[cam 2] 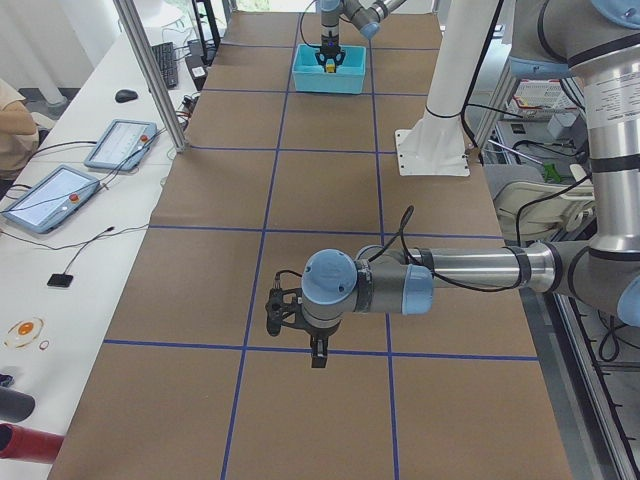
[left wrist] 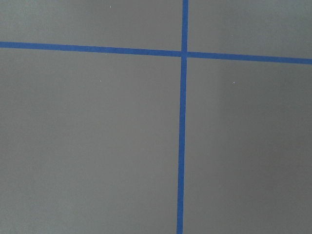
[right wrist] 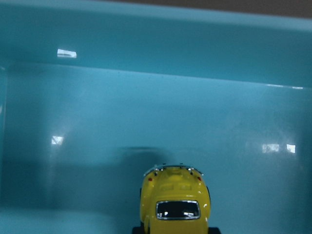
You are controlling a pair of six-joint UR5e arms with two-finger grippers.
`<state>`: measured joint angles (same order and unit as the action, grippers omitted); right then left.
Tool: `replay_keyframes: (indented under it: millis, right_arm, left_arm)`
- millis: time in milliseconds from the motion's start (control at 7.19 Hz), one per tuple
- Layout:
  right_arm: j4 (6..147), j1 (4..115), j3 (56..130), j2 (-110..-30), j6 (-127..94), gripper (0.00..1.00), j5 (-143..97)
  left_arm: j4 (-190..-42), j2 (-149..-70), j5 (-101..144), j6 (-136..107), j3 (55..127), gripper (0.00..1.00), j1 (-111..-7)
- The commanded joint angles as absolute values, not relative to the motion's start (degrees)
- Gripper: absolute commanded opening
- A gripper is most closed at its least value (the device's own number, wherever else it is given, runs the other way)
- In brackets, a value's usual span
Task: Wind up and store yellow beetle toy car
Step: 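Open the right gripper to release the car and raise it away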
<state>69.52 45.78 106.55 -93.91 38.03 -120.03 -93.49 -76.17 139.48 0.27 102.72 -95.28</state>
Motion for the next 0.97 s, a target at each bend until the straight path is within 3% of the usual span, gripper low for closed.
replay_keyframes:
  millis: [0, 557, 835]
  right_arm:
    - [69.26, 45.26, 107.31, -94.56, 37.53, 0.99, -120.23]
    - [68.12, 47.88, 111.25, -95.45, 32.82, 1.0, -123.2]
    - [68.12, 59.35, 116.96, -97.64, 17.14, 1.0, -127.52]
  left_arm:
    - [-94.83, -76.11, 139.4, 0.26, 102.66, 1.0, -95.27]
    - [-94.83, -75.76, 139.31, 0.26, 102.22, 1.0, -95.27]
    - [-94.83, -75.59, 139.31, 0.26, 101.78, 1.0, -95.27]
